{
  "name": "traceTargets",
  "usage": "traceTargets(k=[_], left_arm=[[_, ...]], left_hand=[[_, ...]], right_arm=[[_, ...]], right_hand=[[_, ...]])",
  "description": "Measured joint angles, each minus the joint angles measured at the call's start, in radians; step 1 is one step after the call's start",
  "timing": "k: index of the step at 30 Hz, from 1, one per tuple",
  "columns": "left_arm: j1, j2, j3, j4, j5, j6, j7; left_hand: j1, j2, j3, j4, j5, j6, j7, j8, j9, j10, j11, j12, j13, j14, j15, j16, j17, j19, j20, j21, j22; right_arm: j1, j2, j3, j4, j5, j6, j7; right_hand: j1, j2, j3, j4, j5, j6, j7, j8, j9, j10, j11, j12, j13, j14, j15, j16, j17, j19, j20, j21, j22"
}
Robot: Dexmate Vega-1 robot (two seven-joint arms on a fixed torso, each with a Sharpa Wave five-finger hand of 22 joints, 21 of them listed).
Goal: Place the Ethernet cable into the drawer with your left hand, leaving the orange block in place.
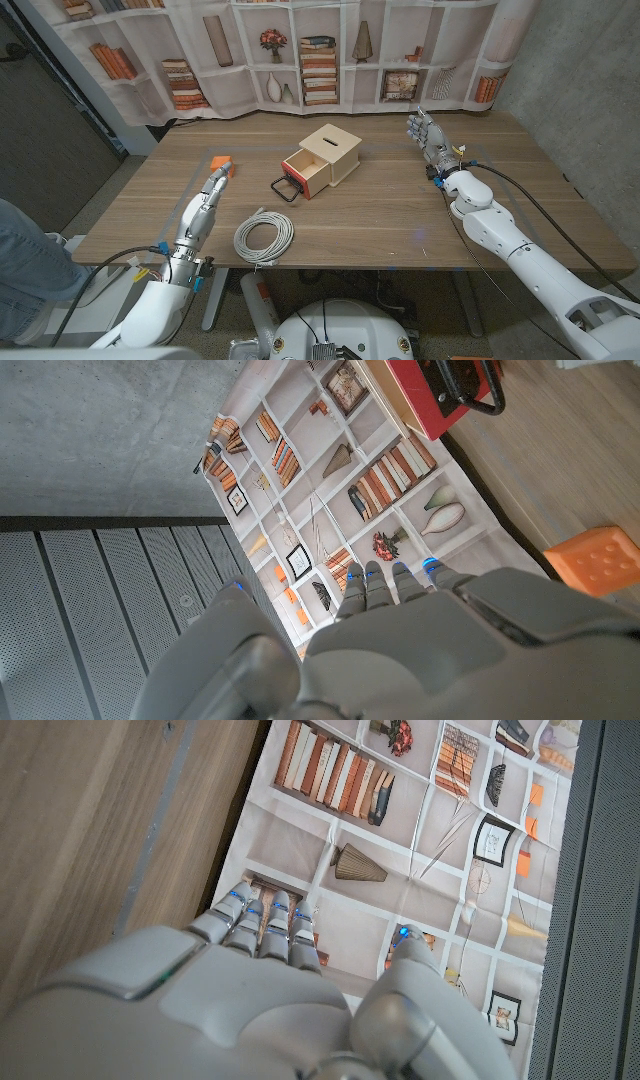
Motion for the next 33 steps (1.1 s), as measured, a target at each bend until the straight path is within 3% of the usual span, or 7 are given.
traceTargets(k=[33], left_arm=[[0.097,0.023,-0.04,-0.05,0.03,0.031,0.043]], left_hand=[[0.015,0.002,-0.007,-0.007,0.0,0.036,0.0,0.0,0.0,0.02,0.009,0.0,0.0,0.022,-0.006,0.0,-0.002,-0.004,0.004,0.0,0.0]], right_arm=[[0.015,0.014,-0.002,0.033,0.005,0.016,0.016]], right_hand=[[0.0,0.0,0.0,0.0,0.0,0.004,0.004,0.0,0.0,0.0,0.0,0.0,0.0,0.007,0.007,0.0,0.0,0.003,0.004,-0.007,0.0]])
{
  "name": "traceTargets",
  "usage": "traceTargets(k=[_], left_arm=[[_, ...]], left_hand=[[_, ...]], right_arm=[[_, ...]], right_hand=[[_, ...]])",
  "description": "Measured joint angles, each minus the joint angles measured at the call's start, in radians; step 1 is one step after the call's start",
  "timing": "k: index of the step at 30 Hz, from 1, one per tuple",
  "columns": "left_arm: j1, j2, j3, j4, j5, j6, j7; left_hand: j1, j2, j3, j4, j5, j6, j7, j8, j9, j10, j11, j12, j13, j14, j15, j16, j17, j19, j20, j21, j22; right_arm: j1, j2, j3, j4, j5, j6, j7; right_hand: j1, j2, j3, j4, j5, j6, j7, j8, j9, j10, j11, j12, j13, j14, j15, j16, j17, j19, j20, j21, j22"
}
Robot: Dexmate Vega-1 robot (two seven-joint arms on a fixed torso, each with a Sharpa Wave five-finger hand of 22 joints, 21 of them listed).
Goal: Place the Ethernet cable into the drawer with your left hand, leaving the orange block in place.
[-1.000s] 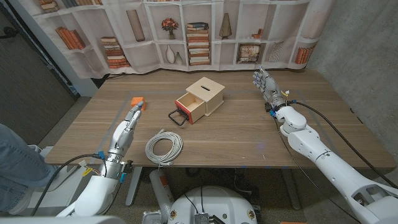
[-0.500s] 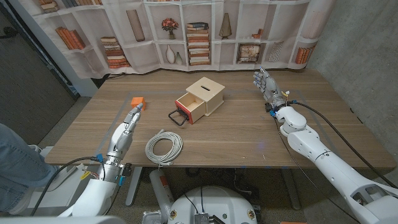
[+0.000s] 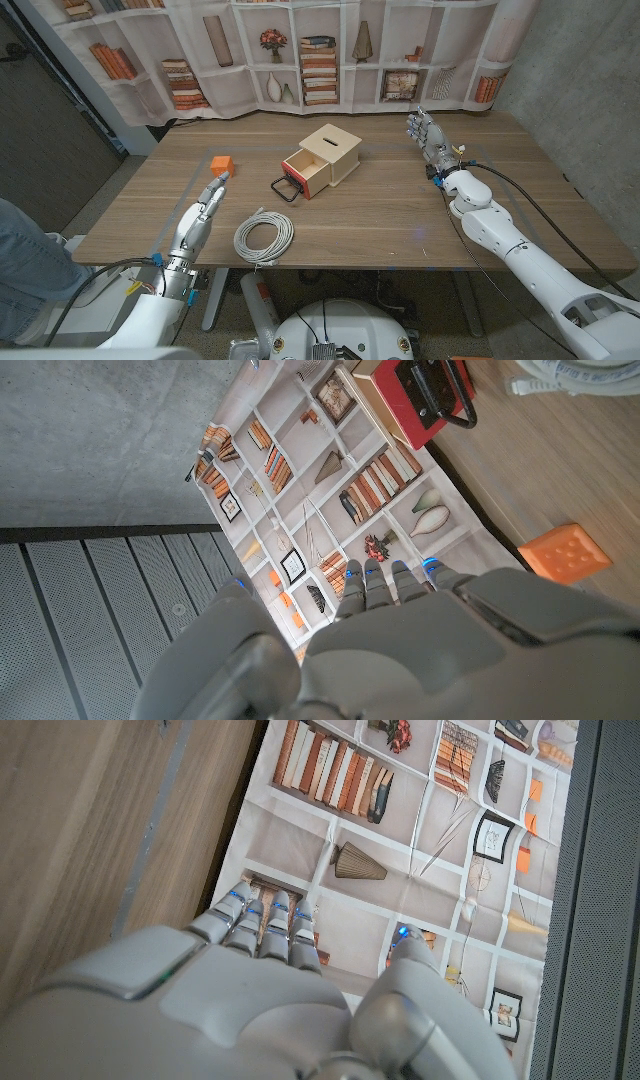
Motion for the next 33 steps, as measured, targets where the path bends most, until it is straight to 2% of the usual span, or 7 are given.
traceTargets(k=[8,19,27,33], left_arm=[[0.027,-0.001,-0.023,-0.021,0.02,0.032,0.006],[0.064,-0.027,-0.066,-0.074,0.092,0.098,0.03],[0.084,-0.042,-0.089,-0.105,0.164,0.173,0.045],[0.104,-0.062,-0.113,-0.137,0.211,0.221,0.05]], left_hand=[[0.005,0.005,0.0,0.0,0.0,0.005,-0.005,0.0,0.0,0.006,-0.006,0.0,0.0,0.005,0.004,0.0,0.0,0.006,0.006,0.0,0.0],[0.019,0.007,0.004,-0.005,0.006,0.011,0.0,0.0,0.0,0.012,-0.012,0.0,0.0,0.013,-0.004,0.0,0.0,0.006,0.006,0.0,0.0],[0.038,0.014,0.008,-0.017,0.006,0.02,-0.009,0.008,0.0,0.021,-0.021,0.004,0.0,0.019,-0.009,0.0,0.0,0.002,0.009,0.0,-0.002],[0.057,0.015,0.011,-0.028,0.009,0.034,-0.007,0.008,0.0,0.035,-0.021,0.004,0.0,0.031,-0.012,0.0,0.0,0.002,0.009,0.0,-0.002]], right_arm=[[0.005,0.003,-0.002,0.008,0.0,0.003,0.004],[0.011,0.01,-0.002,0.023,0.002,0.01,0.01],[0.014,0.013,-0.002,0.032,0.004,0.014,0.012],[0.021,0.018,-0.003,0.045,0.005,0.016,0.018]], right_hand=[[0.0,0.0,0.0,0.0,0.0,0.0,0.0,0.0,0.0,0.0,0.0,0.0,0.0,0.0,0.0,0.0,0.0,0.005,-0.005,0.0,0.0],[0.0,0.0,-0.003,-0.003,0.0,0.0,0.0,0.0,0.0,0.0,0.0,0.0,0.0,0.0,0.0,0.0,0.0,0.005,-0.005,-0.004,0.0],[0.0,0.0,-0.004,-0.004,0.0,0.0,0.0,0.0,0.0,0.0,0.0,0.0,0.0,0.0,0.0,0.0,0.0,0.005,-0.005,-0.004,0.0],[0.0,0.0,-0.004,-0.004,0.0,0.0,0.0,0.0,0.0,0.0,0.0,0.0,0.0,0.0,0.0,0.0,0.0,0.005,-0.005,-0.004,0.0]])
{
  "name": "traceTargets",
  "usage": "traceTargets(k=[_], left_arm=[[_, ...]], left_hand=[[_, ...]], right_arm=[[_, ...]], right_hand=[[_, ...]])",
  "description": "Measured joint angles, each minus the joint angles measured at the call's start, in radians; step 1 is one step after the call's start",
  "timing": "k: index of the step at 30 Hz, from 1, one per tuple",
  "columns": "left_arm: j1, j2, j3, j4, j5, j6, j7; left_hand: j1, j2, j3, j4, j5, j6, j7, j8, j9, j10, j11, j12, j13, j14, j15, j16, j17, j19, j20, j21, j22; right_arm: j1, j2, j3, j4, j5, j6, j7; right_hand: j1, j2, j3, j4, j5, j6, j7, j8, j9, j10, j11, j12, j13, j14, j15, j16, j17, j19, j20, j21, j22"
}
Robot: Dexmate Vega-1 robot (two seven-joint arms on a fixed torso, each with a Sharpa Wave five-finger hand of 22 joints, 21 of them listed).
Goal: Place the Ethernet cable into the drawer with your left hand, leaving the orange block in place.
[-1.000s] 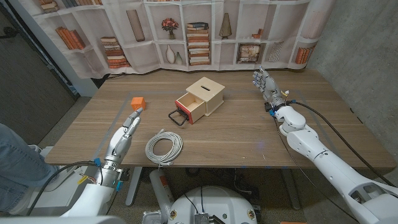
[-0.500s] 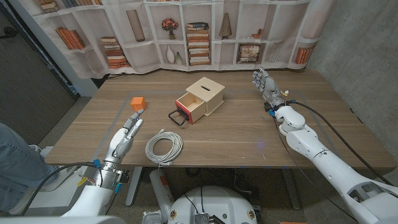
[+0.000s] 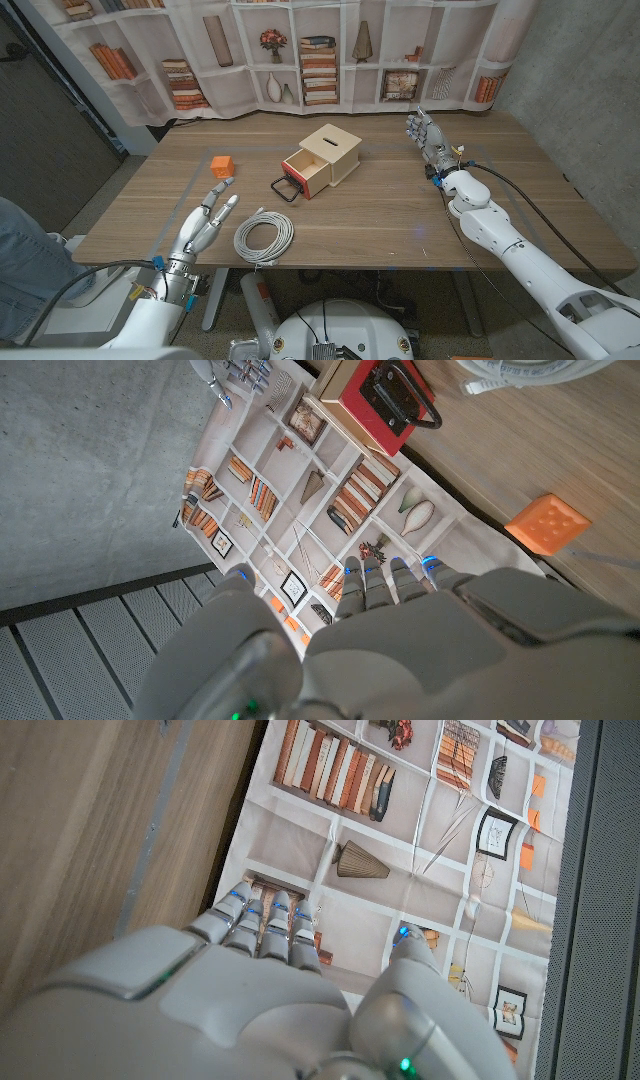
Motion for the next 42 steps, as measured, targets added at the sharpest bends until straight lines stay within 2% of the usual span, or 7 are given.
traceTargets(k=[6,17,23,24,42], left_arm=[[0.011,-0.016,-0.013,-0.022,0.047,0.044,0.005],[0.03,-0.04,-0.029,-0.056,0.122,0.096,0.02],[0.046,-0.051,-0.04,-0.083,0.134,0.107,0.022],[0.049,-0.053,-0.043,-0.089,0.172,0.146,0.025],[0.097,-0.09,-0.069,-0.189,0.305,0.3,0.022]], left_hand=[[0.015,0.007,0.005,-0.011,0.003,0.012,-0.004,0.0,0.0,0.012,-0.011,0.0,0.0,0.014,-0.004,0.0,0.0,0.0,0.0,0.0,0.0],[0.038,0.004,0.008,-0.025,0.003,0.03,0.0,0.008,0.0,0.027,-0.006,0.0,0.0,0.023,-0.007,0.0,0.0,0.0,0.0,0.0,0.0],[0.052,0.008,0.012,-0.029,0.003,0.044,-0.002,0.008,0.0,0.039,-0.017,0.0,0.0,0.036,-0.01,0.0,0.0,0.005,0.005,0.0,0.0],[0.052,0.008,0.011,-0.03,0.003,0.047,-0.003,0.008,0.0,0.04,-0.019,0.0,0.0,0.036,-0.01,0.0,0.0,0.005,0.005,0.0,0.0],[0.087,0.008,0.016,-0.047,0.003,0.062,-0.008,0.008,0.0,0.061,-0.015,0.0,0.0,0.052,-0.015,0.0,0.0,0.013,0.012,0.0,0.0]], right_arm=[[0.009,0.007,-0.004,0.014,0.0,0.001,0.005],[0.017,0.012,-0.007,0.022,-0.004,0.004,0.007],[0.017,0.013,-0.007,0.022,-0.004,0.006,0.006],[0.02,0.015,-0.007,0.023,-0.004,0.007,0.006],[0.025,0.023,-0.007,0.039,0.001,0.014,0.015]], right_hand=[[0.0,0.0,0.0,0.0,0.0,0.0,0.0,0.0,0.0,0.0,0.0,0.0,0.0,0.0,0.0,0.0,0.0,0.0,0.0,-0.004,0.0],[0.0,0.0,0.0,0.0,0.0,0.0,0.0,0.0,0.0,0.0,0.0,0.0,0.0,0.004,0.004,0.0,0.0,0.0,0.0,-0.003,0.0],[0.0,0.0,0.0,0.0,0.0,0.0,0.0,0.0,0.0,0.0,0.0,0.0,0.0,0.004,0.004,0.0,0.0,0.0,0.0,-0.007,0.0],[0.0,0.0,0.0,0.0,0.0,0.0,0.0,0.0,0.0,0.0,0.0,0.0,0.0,0.004,0.004,0.0,0.0,0.0,0.0,-0.007,0.0],[0.0,0.0,0.0,0.0,0.0,0.0,0.0,0.0,0.0,0.0,0.0,0.0,0.0,0.004,0.004,0.0,0.0,0.0,0.0,-0.007,0.0]])
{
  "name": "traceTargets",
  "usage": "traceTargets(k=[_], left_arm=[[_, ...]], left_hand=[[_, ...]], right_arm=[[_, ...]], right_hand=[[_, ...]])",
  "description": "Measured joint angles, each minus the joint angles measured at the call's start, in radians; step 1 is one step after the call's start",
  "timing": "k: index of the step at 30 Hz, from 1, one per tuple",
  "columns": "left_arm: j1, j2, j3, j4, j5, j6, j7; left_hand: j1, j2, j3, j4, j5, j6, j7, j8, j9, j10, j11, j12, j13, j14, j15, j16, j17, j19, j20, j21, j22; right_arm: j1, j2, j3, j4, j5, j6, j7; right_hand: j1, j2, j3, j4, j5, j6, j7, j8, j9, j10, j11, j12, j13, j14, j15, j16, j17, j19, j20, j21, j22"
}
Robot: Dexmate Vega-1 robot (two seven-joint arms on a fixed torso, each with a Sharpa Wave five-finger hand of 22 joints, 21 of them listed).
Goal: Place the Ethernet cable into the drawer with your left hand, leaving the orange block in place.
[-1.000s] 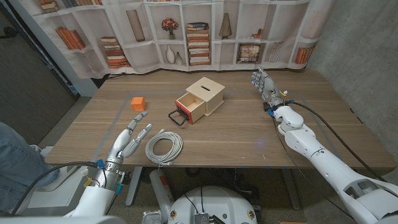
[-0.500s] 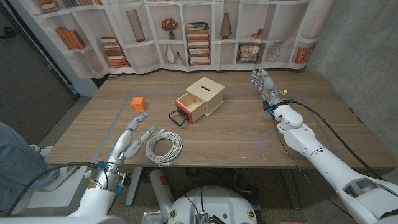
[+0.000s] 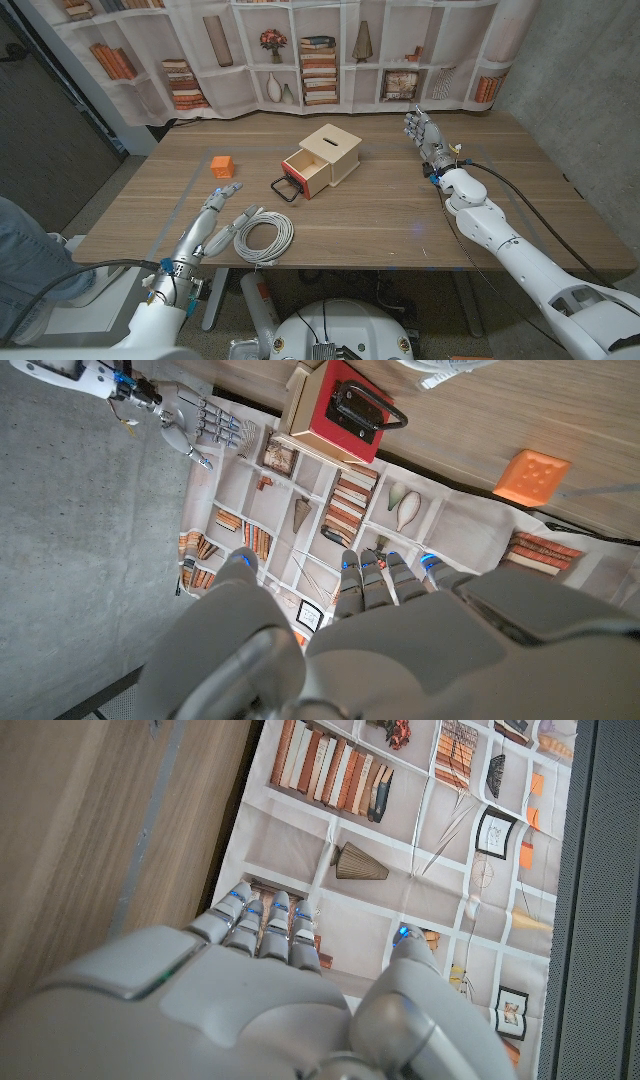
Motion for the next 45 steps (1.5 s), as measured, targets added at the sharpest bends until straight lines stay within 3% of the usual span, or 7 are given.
traceTargets(k=[11,21,22,24,38,45], left_arm=[[0.025,-0.02,-0.005,-0.05,0.077,0.082,0.001],[0.025,-0.02,-0.005,-0.05,0.136,0.151,0.003],[0.05,-0.04,-0.011,-0.093,0.144,0.162,0.002],[0.054,-0.044,-0.01,-0.107,0.161,0.184,-0.002],[0.061,-0.05,0.021,-0.156,0.244,0.299,-0.028],[0.061,-0.046,0.04,-0.165,0.273,0.34,-0.034]], left_hand=[[0.018,0.0,0.004,-0.012,0.0,0.013,-0.005,0.0,0.0,0.009,-0.008,0.0,0.0,0.006,0.001,0.0,0.0,0.0,0.0,0.0,0.0],[0.029,-0.003,0.004,-0.02,0.0,0.025,-0.007,0.0,0.0,0.018,-0.018,0.0,0.0,0.011,-0.004,0.0,0.0,0.0,0.011,0.0,0.0],[0.03,-0.004,0.004,-0.02,0.0,0.027,-0.009,0.0,0.0,0.018,-0.018,0.0,0.0,0.012,-0.003,0.0,0.0,0.0,0.011,0.0,0.0],[0.035,0.001,0.005,-0.021,0.0,0.027,-0.009,0.0,0.0,0.018,-0.018,0.0,0.0,0.018,-0.005,0.0,0.0,0.0,0.011,0.0,0.0],[0.048,0.0,0.007,-0.032,0.0,0.034,-0.009,0.0,0.0,0.029,-0.018,0.0,0.0,0.02,-0.006,0.0,0.0,0.0,0.011,-0.003,0.0],[0.06,0.0,0.004,-0.037,0.0,0.034,-0.009,0.0,0.0,0.029,-0.018,0.0,0.0,0.02,-0.006,0.0,0.0,-0.002,-0.006,-0.005,0.0]], right_arm=[[-0.001,0.0,0.001,0.001,0.004,0.0,0.002],[-0.006,0.0,0.001,0.002,0.004,0.0,0.002],[-0.006,0.0,0.001,0.001,0.006,0.0,0.003],[-0.007,0.0,0.001,0.001,0.006,0.0,0.003],[-0.007,0.003,0.001,0.008,0.01,0.0,0.012],[-0.007,0.004,0.0,0.012,0.011,0.003,0.019]], right_hand=[[0.0,0.0,0.0,0.0,0.0,0.0,0.0,0.0,0.0,0.0,0.0,0.0,0.0,0.0,0.0,0.0,0.0,0.0,0.0,0.0,0.0],[0.005,0.005,0.0,0.0,0.0,0.0,0.0,0.0,0.0,0.005,0.005,0.0,0.0,0.0,0.0,0.0,0.0,0.0,0.0,-0.004,0.0],[0.005,0.005,0.0,0.0,0.0,0.0,0.0,0.0,0.0,0.005,0.005,0.0,0.0,0.0,0.0,0.0,0.0,0.0,0.0,-0.004,0.0],[0.005,0.005,0.0,0.0,0.0,0.0,0.0,0.0,0.0,0.005,0.005,0.0,0.0,0.0,0.0,0.0,0.0,0.0,0.0,-0.004,0.0],[0.005,0.005,0.0,0.0,0.0,0.0,0.0,0.0,0.0,0.005,0.005,0.0,0.0,0.0,0.0,0.0,0.0,0.0,0.0,-0.004,0.003],[0.005,0.005,-0.005,0.001,0.0,0.0,0.0,0.0,0.0,0.005,0.005,0.0,0.0,0.0,0.0,0.0,0.0,0.0,0.0,-0.004,0.005]])
